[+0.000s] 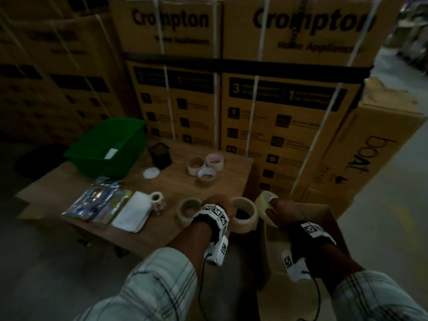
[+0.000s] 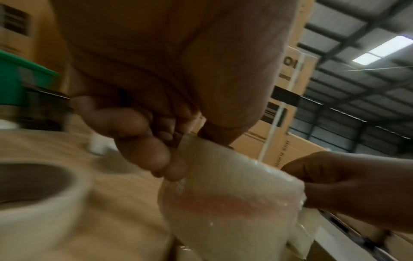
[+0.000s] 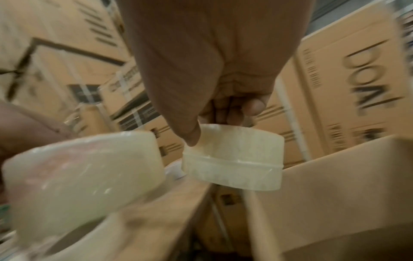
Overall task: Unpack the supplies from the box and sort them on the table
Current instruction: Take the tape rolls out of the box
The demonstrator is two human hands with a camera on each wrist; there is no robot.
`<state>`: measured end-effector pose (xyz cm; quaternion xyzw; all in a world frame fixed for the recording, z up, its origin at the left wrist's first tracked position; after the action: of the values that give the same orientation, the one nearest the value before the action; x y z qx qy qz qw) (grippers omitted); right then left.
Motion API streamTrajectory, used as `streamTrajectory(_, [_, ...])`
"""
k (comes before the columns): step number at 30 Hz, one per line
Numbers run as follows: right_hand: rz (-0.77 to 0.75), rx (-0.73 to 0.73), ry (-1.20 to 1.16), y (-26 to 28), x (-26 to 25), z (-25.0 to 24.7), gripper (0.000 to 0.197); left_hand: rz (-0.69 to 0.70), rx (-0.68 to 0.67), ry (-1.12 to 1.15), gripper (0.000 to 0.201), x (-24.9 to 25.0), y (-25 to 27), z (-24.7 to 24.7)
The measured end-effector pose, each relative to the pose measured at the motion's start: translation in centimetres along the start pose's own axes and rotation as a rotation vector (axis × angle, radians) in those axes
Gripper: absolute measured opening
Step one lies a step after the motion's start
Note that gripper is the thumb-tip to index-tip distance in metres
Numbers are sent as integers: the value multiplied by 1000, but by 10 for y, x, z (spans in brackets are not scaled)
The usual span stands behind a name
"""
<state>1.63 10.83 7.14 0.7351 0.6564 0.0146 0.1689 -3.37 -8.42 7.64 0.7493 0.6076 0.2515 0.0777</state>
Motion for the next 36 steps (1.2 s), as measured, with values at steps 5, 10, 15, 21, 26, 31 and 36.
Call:
streamTrajectory(5, [-43,-4,35,3,-94,25,52,-59,-66,61,50,-106,22,10])
streamTrajectory(10, [-70,1,124,-1,-153,67,58,33,-89,241,64,-169,44,17])
streamTrajectory(15, [-11,-32,143,20,-186,78,50,-2,24,126,47,-209,44,36])
streamTrajectory(21, [60,-44,186,17,-184,85,49,12,2,139,48,-214,33,55])
streamTrajectory(26, [52,-37,177,10,-182,97,54,-155,-98,194,47,-223,29,80])
streamTrajectory(31, [2,-101,182,4,-192,119,50,-117,8,213,51,-231,25,80])
streamTrajectory(36, [-55,-109,176,-7,-188,131,51,-176,19,275,44,-234,22,74])
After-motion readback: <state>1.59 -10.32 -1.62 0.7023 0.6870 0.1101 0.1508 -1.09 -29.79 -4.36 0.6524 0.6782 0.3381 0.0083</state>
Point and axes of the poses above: each hand's wrist, its own y-axis away from the middle knuckle, its own z-axis out of the palm, x = y × z, the point moved 8 cm from there along -y, towards the middle knuckle, and after that the axes turned 3 degrees about -x, right-handed, at the moved point
